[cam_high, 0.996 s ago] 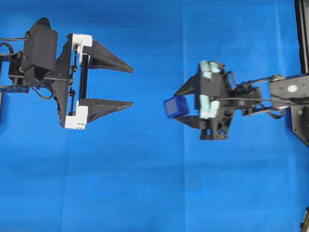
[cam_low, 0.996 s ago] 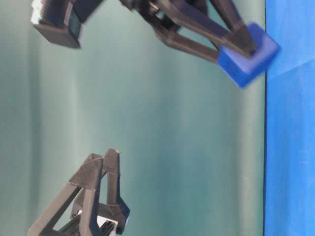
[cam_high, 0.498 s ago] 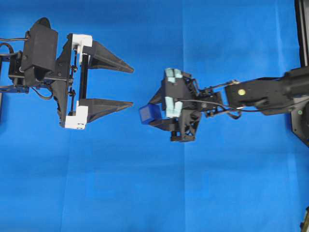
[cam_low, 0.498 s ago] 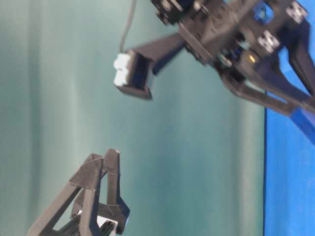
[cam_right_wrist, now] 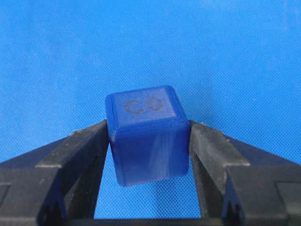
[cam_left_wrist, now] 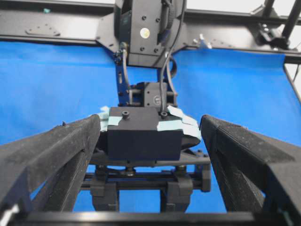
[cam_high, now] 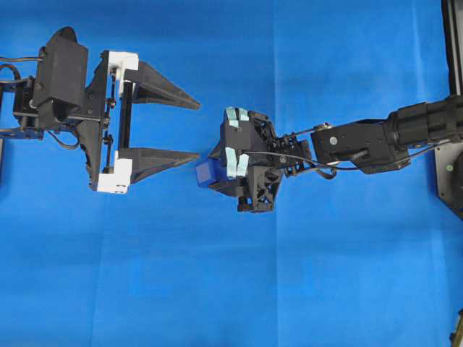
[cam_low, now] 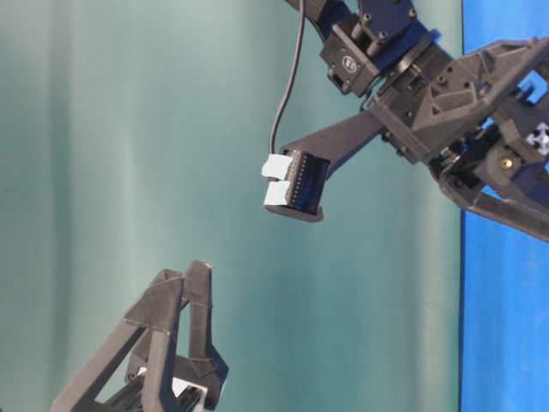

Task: Handover the blue block to the right arm after grasping it with the left arm, then place it in the designated position.
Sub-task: 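Move the right gripper toward the table center and lower the cube, then open the right gripper to release the cube on the table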

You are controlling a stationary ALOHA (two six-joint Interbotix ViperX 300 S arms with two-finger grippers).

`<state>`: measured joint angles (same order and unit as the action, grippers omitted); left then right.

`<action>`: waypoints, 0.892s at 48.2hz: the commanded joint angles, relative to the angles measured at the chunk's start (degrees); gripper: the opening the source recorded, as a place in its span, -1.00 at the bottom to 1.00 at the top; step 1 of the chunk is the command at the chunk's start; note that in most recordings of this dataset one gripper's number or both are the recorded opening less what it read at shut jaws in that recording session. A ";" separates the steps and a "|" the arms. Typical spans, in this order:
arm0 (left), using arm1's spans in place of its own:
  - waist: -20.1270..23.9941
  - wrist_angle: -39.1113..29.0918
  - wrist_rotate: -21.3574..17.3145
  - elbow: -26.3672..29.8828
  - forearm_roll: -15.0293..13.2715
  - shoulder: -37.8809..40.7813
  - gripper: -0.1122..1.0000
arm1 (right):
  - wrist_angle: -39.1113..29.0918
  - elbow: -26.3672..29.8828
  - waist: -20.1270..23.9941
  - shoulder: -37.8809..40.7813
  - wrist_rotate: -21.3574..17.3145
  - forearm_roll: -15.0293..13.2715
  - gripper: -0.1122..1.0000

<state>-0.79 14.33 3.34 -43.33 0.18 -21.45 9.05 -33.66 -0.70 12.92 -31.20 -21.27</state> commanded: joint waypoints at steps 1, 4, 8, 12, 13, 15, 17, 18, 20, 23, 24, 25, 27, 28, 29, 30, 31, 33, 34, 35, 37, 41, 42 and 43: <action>-0.18 0.26 0.00 1.32 0.09 -0.88 0.86 | 0.70 1.05 0.09 -0.97 0.00 0.18 -0.12; -0.09 0.26 0.00 1.32 0.09 -0.88 0.86 | 0.97 1.05 0.09 -0.88 0.00 0.18 -0.12; -0.18 0.26 0.00 1.32 0.09 -0.88 0.86 | 1.58 1.05 0.09 -0.88 0.00 0.18 -0.12; -0.18 0.26 0.00 1.32 0.09 -0.88 0.86 | 1.85 1.05 0.09 -0.88 0.09 0.18 -0.12; -0.18 0.26 0.00 1.32 0.09 -0.88 0.86 | 1.93 1.05 0.09 -0.88 0.00 0.18 -0.12; -0.09 0.26 0.00 1.32 0.09 -0.88 0.86 | 2.02 1.05 0.09 -0.88 0.00 0.18 -0.12; -0.18 0.26 0.00 1.32 0.18 -0.88 0.86 | 2.02 1.05 0.09 -0.88 0.00 0.18 -0.12; -0.09 0.26 0.00 1.32 0.09 -0.88 0.86 | 2.02 1.05 0.09 -0.88 0.00 0.18 -0.12; -0.18 0.26 0.00 1.32 0.09 -0.88 0.86 | 1.93 1.05 0.00 -0.79 0.18 0.09 -0.12; -0.18 0.26 0.00 1.32 0.09 -0.88 0.86 | 2.02 1.05 0.00 -0.79 0.44 0.09 -0.12; -0.18 0.26 0.00 1.32 0.09 -0.88 0.86 | 2.02 1.05 0.00 -0.79 0.44 0.00 -0.12; -0.09 0.26 0.00 1.32 0.09 -0.88 0.86 | 2.11 1.05 0.00 -0.79 0.53 0.00 -0.12; -0.18 0.26 0.00 1.32 0.09 -0.88 0.86 | 2.11 1.05 0.00 -0.79 0.62 -0.09 -0.12; -0.09 0.26 0.00 1.32 0.09 -0.88 0.86 | 2.11 1.05 0.00 -0.79 0.62 -0.09 -0.12; -0.18 0.26 0.00 1.32 0.09 -0.88 0.86 | 2.11 1.05 0.00 -0.79 0.62 -0.09 -0.12; -0.18 0.26 0.00 1.32 0.09 -0.88 0.86 | 2.11 1.05 0.00 -0.79 0.62 -0.09 -0.12; -0.18 0.26 0.00 1.32 0.09 -0.88 0.86 | 2.11 1.05 0.00 -0.70 0.62 -0.09 -0.12; -0.18 0.26 0.00 1.41 0.09 -0.88 0.86 | 2.11 1.05 0.00 -0.62 0.62 -0.09 -0.12; -0.26 0.26 0.00 1.32 0.09 -0.88 0.86 | 2.11 1.05 -0.09 -0.62 0.62 -0.09 -0.12; -0.26 0.26 0.00 1.41 0.09 -0.88 0.86 | 2.11 1.14 -0.09 -0.53 0.62 -0.09 -0.12; -0.26 0.26 0.00 1.41 0.09 -0.88 0.86 | 2.11 1.14 -0.18 -0.35 0.62 -0.09 -0.12; -0.44 0.26 0.00 1.41 0.09 -0.88 0.86 | 2.11 1.32 -0.35 0.00 0.62 -0.09 -0.12; -0.44 0.26 0.00 1.41 0.09 -0.88 0.86 | 2.11 1.32 -0.26 0.09 0.62 -0.09 -0.12; -0.44 0.26 0.00 1.41 0.09 -0.88 0.86 | 2.11 1.32 -0.26 0.09 0.62 0.00 -0.12</action>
<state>-0.97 14.33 3.34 -43.33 0.26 -21.45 10.63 -33.66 -0.79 13.62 -30.67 -21.27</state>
